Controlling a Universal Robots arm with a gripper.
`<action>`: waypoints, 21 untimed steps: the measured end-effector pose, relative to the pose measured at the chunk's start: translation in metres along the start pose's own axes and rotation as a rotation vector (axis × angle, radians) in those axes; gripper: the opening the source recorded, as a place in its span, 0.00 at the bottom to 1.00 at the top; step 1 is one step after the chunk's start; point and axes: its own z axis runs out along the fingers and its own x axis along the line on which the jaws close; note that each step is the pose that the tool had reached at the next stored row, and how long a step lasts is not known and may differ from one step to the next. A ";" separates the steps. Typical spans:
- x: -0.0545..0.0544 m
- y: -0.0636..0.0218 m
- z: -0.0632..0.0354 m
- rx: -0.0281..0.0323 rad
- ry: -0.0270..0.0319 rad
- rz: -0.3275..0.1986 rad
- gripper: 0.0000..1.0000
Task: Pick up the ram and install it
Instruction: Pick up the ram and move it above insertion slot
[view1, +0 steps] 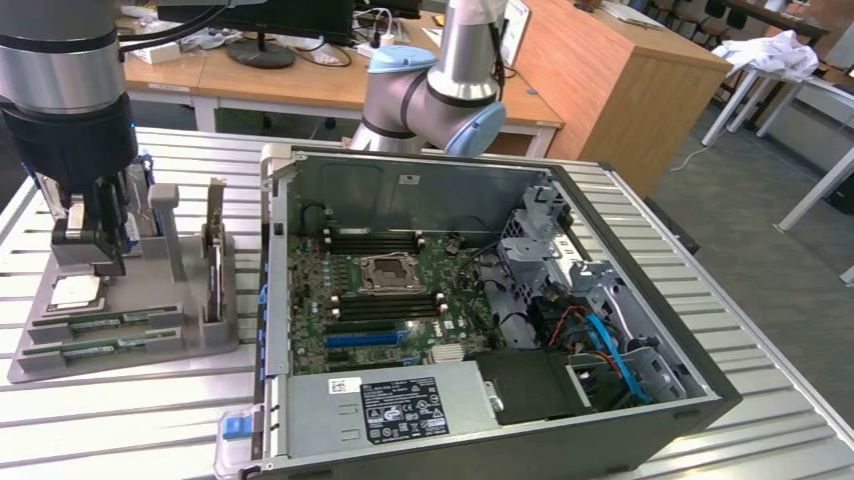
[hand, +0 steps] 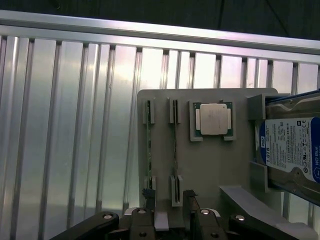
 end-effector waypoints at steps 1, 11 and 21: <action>0.000 0.0002 0.0005 0.0000 0.0000 0.000 0.36; 0.001 0.0026 0.0051 0.0001 0.0000 0.000 0.36; 0.003 0.0051 0.0104 0.0001 -0.0001 0.000 0.36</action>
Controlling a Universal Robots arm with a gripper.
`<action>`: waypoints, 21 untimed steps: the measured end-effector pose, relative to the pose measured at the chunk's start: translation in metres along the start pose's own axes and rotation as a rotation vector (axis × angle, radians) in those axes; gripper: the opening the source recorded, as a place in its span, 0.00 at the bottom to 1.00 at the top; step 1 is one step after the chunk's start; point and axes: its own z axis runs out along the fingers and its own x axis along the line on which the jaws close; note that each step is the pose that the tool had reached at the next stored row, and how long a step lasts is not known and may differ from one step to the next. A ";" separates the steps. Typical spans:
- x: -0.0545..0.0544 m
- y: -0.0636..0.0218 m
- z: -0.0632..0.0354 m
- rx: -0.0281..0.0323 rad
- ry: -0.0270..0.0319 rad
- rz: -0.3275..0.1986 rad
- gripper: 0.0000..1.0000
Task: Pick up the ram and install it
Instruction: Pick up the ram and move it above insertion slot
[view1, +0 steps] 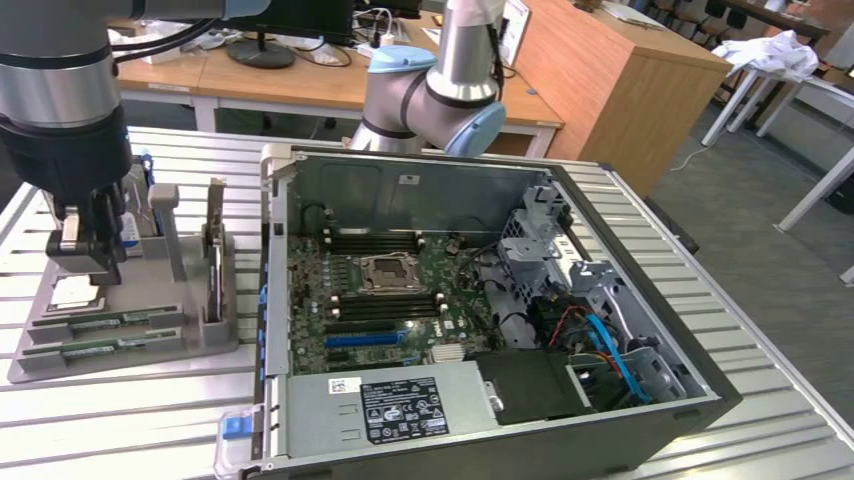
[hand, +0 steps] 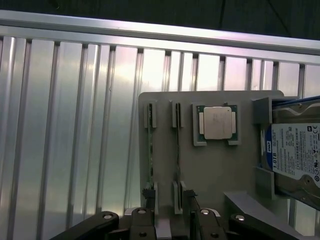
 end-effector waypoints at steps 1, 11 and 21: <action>0.000 0.0004 0.0005 -0.0001 0.0001 0.000 0.36; 0.003 0.0016 0.0061 -0.0002 0.0002 0.000 0.36; 0.005 0.0018 0.0131 -0.0001 0.0001 0.000 0.36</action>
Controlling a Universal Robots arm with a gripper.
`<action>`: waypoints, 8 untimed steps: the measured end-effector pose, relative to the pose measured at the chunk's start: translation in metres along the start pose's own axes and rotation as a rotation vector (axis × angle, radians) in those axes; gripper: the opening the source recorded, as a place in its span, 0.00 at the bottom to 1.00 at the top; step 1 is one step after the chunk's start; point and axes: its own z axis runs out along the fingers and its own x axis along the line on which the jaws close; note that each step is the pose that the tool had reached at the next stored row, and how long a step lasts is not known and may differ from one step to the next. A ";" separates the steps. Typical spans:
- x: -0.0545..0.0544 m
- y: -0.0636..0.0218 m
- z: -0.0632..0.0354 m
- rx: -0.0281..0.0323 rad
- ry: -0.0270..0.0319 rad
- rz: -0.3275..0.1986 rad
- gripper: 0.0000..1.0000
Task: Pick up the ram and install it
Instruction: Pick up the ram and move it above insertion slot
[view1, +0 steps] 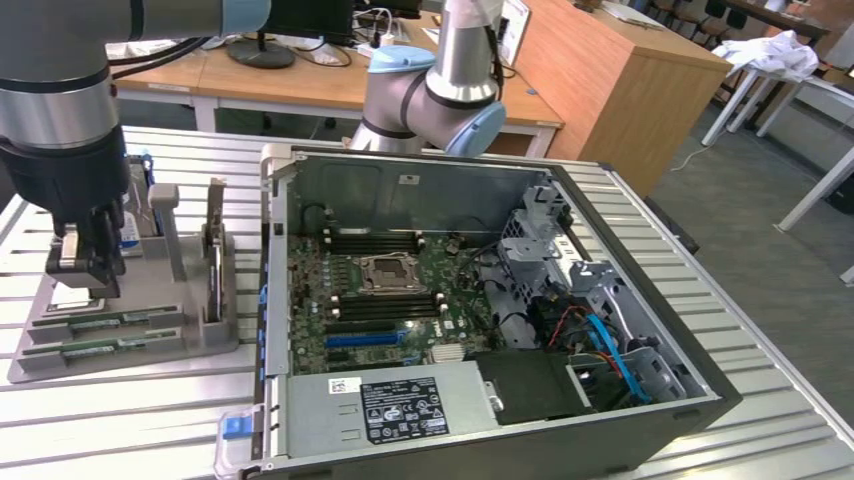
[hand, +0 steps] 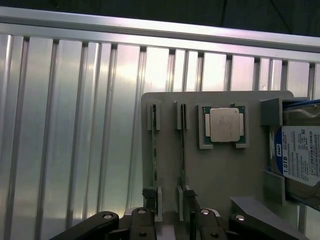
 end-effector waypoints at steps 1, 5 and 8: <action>0.000 0.0000 0.0007 -0.0001 0.0000 0.000 0.36; 0.001 0.0000 0.0036 0.0001 -0.0001 0.000 0.36; 0.001 0.0000 0.0057 0.0000 0.0000 0.000 0.36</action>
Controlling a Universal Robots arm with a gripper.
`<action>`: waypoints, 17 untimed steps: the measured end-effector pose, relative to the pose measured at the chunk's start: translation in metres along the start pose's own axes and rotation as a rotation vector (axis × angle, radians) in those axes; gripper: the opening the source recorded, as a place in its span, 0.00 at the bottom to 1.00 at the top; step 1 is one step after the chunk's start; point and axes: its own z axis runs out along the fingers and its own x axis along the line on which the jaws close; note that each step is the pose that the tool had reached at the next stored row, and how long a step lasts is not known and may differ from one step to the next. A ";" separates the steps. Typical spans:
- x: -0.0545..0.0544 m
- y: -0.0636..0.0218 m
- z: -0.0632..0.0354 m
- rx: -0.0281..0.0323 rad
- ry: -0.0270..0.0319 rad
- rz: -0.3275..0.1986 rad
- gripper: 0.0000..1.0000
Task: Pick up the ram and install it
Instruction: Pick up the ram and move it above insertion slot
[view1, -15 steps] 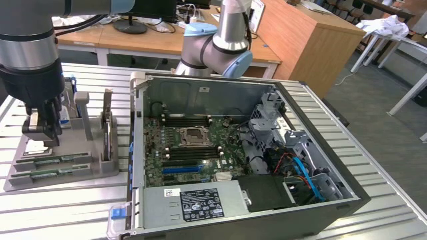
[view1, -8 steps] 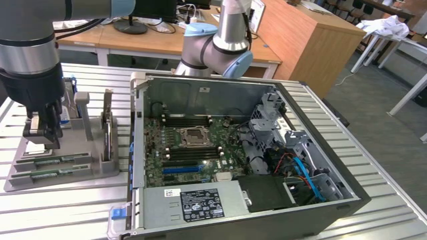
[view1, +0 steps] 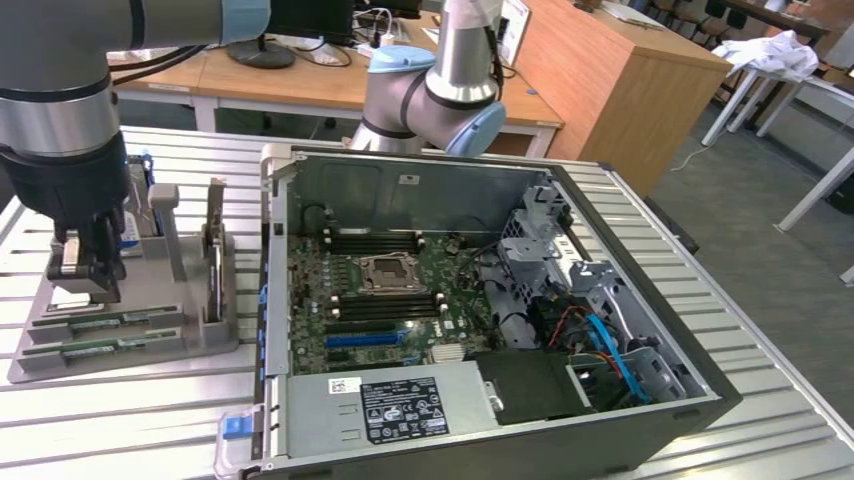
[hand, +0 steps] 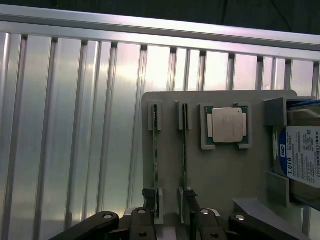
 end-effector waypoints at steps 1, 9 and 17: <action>0.000 0.0000 0.0008 0.0000 0.0000 0.000 0.36; 0.001 0.0000 0.0063 0.0000 0.0000 0.000 0.36; 0.002 0.0003 0.0117 -0.0001 0.0000 0.000 0.36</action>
